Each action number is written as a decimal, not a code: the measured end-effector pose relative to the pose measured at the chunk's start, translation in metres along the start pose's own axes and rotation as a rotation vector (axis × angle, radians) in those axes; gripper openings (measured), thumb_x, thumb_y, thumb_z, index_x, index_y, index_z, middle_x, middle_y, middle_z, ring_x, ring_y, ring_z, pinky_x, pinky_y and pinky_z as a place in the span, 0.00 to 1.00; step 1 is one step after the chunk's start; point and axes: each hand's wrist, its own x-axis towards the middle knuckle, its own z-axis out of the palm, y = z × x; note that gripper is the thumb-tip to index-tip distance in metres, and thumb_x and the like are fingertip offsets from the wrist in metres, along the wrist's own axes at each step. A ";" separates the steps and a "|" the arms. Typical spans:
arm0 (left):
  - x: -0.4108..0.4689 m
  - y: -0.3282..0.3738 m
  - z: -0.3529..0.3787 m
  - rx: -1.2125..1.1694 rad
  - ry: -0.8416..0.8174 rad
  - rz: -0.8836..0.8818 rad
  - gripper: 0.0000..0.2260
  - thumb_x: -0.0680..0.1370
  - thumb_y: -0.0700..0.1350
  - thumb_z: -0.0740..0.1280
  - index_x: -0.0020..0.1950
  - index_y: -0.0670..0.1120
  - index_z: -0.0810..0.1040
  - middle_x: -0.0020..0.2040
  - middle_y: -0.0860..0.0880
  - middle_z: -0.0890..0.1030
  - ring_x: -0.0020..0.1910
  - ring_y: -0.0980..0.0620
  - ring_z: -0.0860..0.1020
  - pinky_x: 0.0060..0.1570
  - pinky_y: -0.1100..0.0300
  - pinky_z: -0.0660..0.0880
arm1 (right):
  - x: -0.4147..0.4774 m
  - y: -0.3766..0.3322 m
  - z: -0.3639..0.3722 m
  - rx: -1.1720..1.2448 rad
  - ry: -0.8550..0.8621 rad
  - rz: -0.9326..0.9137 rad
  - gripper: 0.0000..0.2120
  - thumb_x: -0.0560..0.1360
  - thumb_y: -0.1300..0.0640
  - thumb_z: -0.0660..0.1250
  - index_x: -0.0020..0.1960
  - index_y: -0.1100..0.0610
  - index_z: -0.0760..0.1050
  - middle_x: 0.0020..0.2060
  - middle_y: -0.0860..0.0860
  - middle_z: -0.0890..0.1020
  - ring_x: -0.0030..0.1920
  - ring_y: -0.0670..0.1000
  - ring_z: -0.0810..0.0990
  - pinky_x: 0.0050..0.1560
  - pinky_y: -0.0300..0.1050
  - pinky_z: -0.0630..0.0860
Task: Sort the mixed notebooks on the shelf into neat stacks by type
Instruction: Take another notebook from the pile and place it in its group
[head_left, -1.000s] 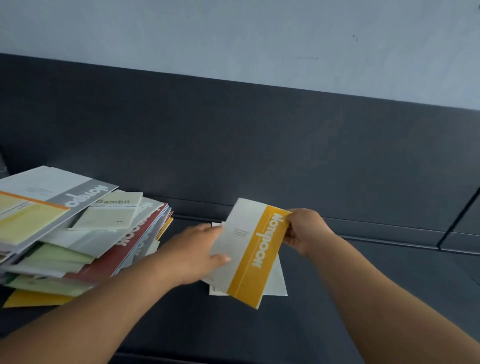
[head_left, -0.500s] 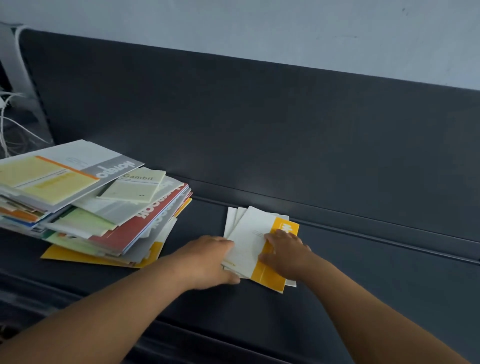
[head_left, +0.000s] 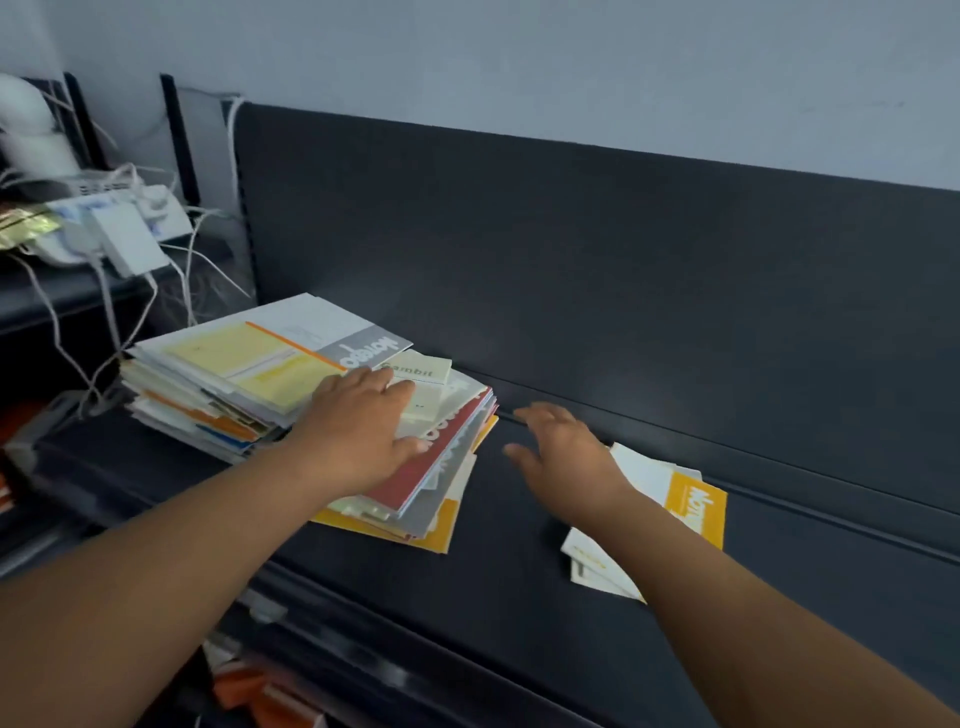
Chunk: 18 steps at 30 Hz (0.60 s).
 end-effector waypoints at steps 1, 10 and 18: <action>0.001 -0.015 0.000 0.016 -0.006 -0.028 0.32 0.79 0.62 0.57 0.78 0.49 0.54 0.79 0.46 0.54 0.77 0.46 0.52 0.74 0.50 0.52 | 0.006 -0.011 0.004 0.023 0.002 -0.016 0.23 0.81 0.49 0.61 0.74 0.53 0.64 0.73 0.51 0.66 0.72 0.54 0.66 0.69 0.47 0.65; 0.017 -0.128 0.006 0.047 -0.019 -0.184 0.31 0.80 0.64 0.50 0.78 0.50 0.54 0.79 0.45 0.53 0.77 0.44 0.50 0.74 0.46 0.49 | 0.055 -0.106 0.037 0.071 -0.034 -0.107 0.24 0.81 0.49 0.60 0.75 0.55 0.63 0.74 0.51 0.67 0.71 0.52 0.67 0.69 0.44 0.65; 0.026 -0.187 0.013 0.042 -0.074 -0.210 0.32 0.77 0.68 0.43 0.75 0.51 0.59 0.74 0.45 0.63 0.73 0.43 0.60 0.70 0.43 0.56 | 0.081 -0.158 0.068 0.060 -0.067 -0.085 0.23 0.80 0.51 0.62 0.73 0.53 0.64 0.69 0.52 0.71 0.68 0.55 0.70 0.65 0.48 0.69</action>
